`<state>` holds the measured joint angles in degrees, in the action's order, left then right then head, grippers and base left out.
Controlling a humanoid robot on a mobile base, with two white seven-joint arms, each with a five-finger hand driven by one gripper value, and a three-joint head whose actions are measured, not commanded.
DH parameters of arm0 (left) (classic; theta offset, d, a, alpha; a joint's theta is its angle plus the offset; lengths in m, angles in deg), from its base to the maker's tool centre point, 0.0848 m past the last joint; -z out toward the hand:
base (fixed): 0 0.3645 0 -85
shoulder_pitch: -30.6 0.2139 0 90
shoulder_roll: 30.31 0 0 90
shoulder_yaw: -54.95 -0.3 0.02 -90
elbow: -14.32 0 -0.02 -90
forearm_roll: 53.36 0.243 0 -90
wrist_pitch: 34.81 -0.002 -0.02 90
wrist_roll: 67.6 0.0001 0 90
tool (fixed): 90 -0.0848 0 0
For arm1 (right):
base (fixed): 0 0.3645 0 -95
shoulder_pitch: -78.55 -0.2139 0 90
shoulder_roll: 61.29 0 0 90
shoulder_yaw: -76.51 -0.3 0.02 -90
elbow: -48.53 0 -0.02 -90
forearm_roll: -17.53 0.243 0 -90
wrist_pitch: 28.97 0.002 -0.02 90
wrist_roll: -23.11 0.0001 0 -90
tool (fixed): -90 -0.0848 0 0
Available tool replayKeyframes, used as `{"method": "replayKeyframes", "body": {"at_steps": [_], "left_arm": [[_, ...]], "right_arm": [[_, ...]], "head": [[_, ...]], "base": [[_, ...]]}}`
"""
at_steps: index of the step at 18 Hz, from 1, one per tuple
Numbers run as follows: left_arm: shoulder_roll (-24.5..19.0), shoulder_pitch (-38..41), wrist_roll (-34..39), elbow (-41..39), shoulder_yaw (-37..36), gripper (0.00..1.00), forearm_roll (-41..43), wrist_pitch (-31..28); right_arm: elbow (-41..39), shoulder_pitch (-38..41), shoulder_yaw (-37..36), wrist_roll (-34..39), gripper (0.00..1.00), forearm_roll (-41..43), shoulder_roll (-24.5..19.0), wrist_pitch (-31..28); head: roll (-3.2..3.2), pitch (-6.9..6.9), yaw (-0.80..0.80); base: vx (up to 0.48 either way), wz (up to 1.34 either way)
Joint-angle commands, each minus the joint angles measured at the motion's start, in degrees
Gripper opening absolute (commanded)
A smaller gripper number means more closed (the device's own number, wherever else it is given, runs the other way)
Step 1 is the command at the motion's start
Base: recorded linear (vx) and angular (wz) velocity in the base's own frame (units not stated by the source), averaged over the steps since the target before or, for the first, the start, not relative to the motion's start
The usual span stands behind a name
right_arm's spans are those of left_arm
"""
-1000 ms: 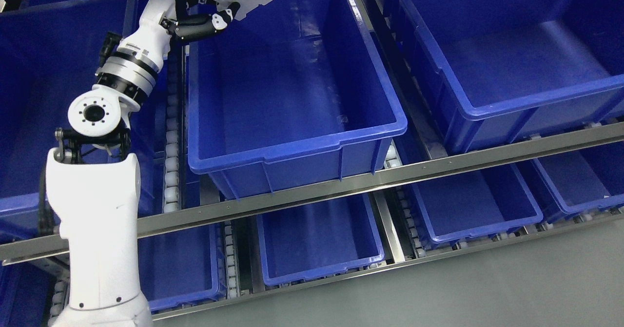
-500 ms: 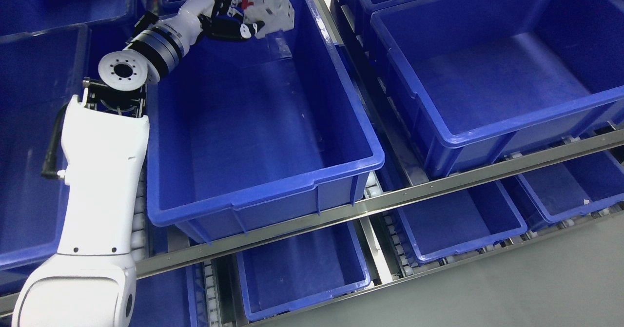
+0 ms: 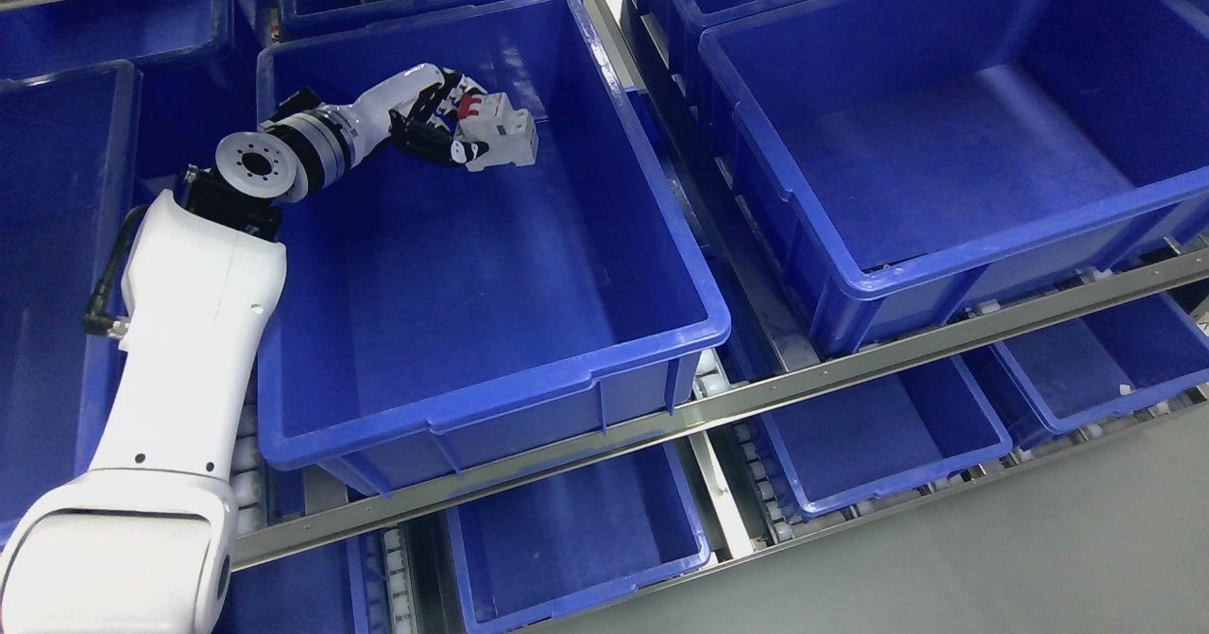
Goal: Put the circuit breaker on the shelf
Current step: 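Lower the held breaker into the empty blue bin with the left hand, then open the left hand to release the breaker on the bin floor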
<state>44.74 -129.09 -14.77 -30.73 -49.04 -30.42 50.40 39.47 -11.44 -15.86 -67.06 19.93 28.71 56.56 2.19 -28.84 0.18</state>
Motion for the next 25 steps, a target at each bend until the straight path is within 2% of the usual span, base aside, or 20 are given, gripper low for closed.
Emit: {"method": "replayKeyframes", "body": {"at_steps": [1,4,7,11,15,20,21,23,25], "left_arm": [[-1.4,-0.5,0.3,9.5,-3.3,0.13,1.0,0.1],[-1.3,-0.5,2.2,9.5,-3.3,0.23,1.1,0.2],[-1.3,-0.5,2.7,9.8,-3.3,0.26,1.1,0.2],[-1.2,-0.5,4.7,10.5,-3.2,0.37,1.8,0.2],[-1.3,-0.5,4.7,10.6,-3.2,0.54,3.0,0.2],[-1.4,-0.4,4.7,10.6,-2.5,0.61,3.0,0.0],[-1.4,-0.5,4.7,10.6,-2.5,0.66,3.0,0.0],[-1.3,-1.7,4.7,10.4,-1.8,0.73,2.8,0.0],[-0.2,-3.5,4.8,10.2,2.5,0.79,2.4,0.0]], "right_arm": [[0.0,1.0,0.0,0.0,1.00,0.0,1.0,1.7],[0.0,1.0,0.0,0.0,1.00,0.1,1.0,1.7],[0.0,1.0,0.0,0.0,1.00,0.1,1.0,1.7],[0.0,1.0,0.0,0.0,1.00,0.0,1.0,1.7],[0.0,1.0,0.0,0.0,1.00,0.1,1.0,1.7],[-0.1,1.0,0.0,0.0,1.00,0.0,1.0,1.7],[0.0,1.0,0.0,0.0,1.00,0.0,1.0,1.7],[0.0,1.0,0.0,0.0,1.00,0.1,1.0,1.7],[-0.1,1.0,0.0,0.0,1.00,0.1,1.0,1.7]], "head": [[0.00,0.00,0.00],[0.00,0.00,0.00],[0.00,0.00,0.00],[0.00,0.00,0.00],[0.00,0.00,0.00],[0.00,0.00,0.00],[0.00,0.00,0.00],[0.00,0.00,0.00],[0.00,0.00,0.00]], "base": [[0.016,0.00],[0.000,0.00],[0.000,0.00],[0.000,0.00],[0.000,0.00],[-0.005,-0.03],[0.000,-0.01],[0.000,0.00],[0.000,0.00]]}}
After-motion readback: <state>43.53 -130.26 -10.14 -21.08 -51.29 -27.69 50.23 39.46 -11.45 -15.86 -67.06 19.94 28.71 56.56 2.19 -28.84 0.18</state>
